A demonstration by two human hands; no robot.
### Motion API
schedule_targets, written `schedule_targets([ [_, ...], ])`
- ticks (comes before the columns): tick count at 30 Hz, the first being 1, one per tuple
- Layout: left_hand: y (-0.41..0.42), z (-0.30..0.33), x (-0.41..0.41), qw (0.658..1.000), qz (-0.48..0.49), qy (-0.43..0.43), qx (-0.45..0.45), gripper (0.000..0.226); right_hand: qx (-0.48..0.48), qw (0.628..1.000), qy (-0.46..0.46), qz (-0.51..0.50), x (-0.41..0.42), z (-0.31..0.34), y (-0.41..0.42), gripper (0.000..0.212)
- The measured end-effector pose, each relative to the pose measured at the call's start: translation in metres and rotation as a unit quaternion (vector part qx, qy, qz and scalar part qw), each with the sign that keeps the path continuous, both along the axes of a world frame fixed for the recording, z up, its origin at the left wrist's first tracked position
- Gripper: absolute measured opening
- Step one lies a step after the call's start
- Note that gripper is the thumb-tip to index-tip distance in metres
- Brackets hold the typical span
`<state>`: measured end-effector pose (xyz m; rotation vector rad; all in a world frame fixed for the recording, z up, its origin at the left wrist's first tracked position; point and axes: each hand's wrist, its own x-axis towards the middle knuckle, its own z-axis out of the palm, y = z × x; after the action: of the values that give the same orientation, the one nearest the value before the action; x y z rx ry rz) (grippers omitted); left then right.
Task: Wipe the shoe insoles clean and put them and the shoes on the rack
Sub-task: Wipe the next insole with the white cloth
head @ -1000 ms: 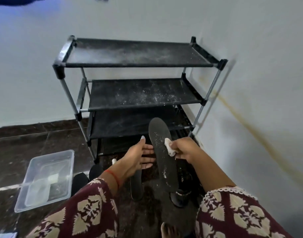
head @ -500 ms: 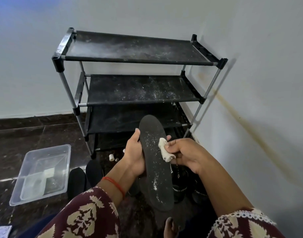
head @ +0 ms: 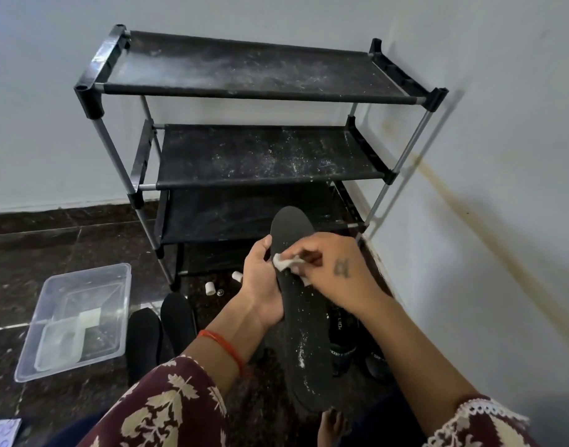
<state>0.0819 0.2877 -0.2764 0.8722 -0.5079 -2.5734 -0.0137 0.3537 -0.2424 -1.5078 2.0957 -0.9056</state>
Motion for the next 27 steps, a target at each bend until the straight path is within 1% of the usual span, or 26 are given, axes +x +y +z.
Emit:
schedule_targets([
  [2,-0.001,-0.003,-0.002,1.000,0.008,-0.008,-0.005,0.054,-0.023,0.997,0.077,0.018,0.000,-0.009,-0.005,0.020],
  [5,0.000,-0.007,-0.006,1.000,-0.004,-0.007,-0.015,0.061,-0.023,0.993,0.117,-0.004,-0.010,-0.016,-0.009,0.023],
  [7,0.002,-0.006,-0.007,1.000,-0.021,-0.004,-0.020,0.064,-0.023,0.992,0.122,-0.029,-0.016,-0.019,-0.012,0.024],
  [10,0.003,0.000,-0.007,0.999,-0.032,-0.006,-0.027,0.057,-0.049,0.988,0.135,-0.059,-0.021,-0.022,-0.015,0.018],
  [12,0.003,0.001,-0.007,0.999,-0.041,0.005,-0.022,0.061,-0.065,0.985,0.136,-0.089,-0.025,-0.020,-0.015,0.017],
  [15,0.000,0.000,-0.005,0.999,-0.043,0.024,-0.001,0.064,-0.124,0.971,0.111,-0.172,-0.035,-0.010,-0.013,0.021],
  [17,-0.001,-0.002,-0.005,0.998,-0.055,0.026,0.000,0.064,-0.152,0.962,0.115,-0.196,-0.038,-0.008,-0.013,0.023],
  [18,0.001,-0.001,-0.005,0.997,-0.066,0.028,-0.006,0.065,-0.141,0.964,0.121,-0.190,-0.038,-0.009,-0.013,0.023],
  [21,0.007,0.002,-0.006,0.996,-0.084,0.015,-0.020,0.060,-0.054,0.977,0.131,-0.157,-0.034,-0.021,-0.018,0.023],
  [23,0.008,0.002,-0.006,0.996,-0.086,0.009,-0.024,0.056,-0.039,0.983,0.103,-0.146,-0.031,-0.024,-0.022,0.022],
  [25,0.007,0.001,-0.006,0.996,-0.086,0.010,-0.020,0.061,-0.045,0.992,0.034,-0.115,-0.026,-0.022,-0.023,0.023],
  [27,0.004,0.000,-0.006,0.997,-0.080,0.015,-0.010,0.069,-0.034,0.998,-0.019,-0.059,-0.020,-0.016,-0.021,0.025],
])
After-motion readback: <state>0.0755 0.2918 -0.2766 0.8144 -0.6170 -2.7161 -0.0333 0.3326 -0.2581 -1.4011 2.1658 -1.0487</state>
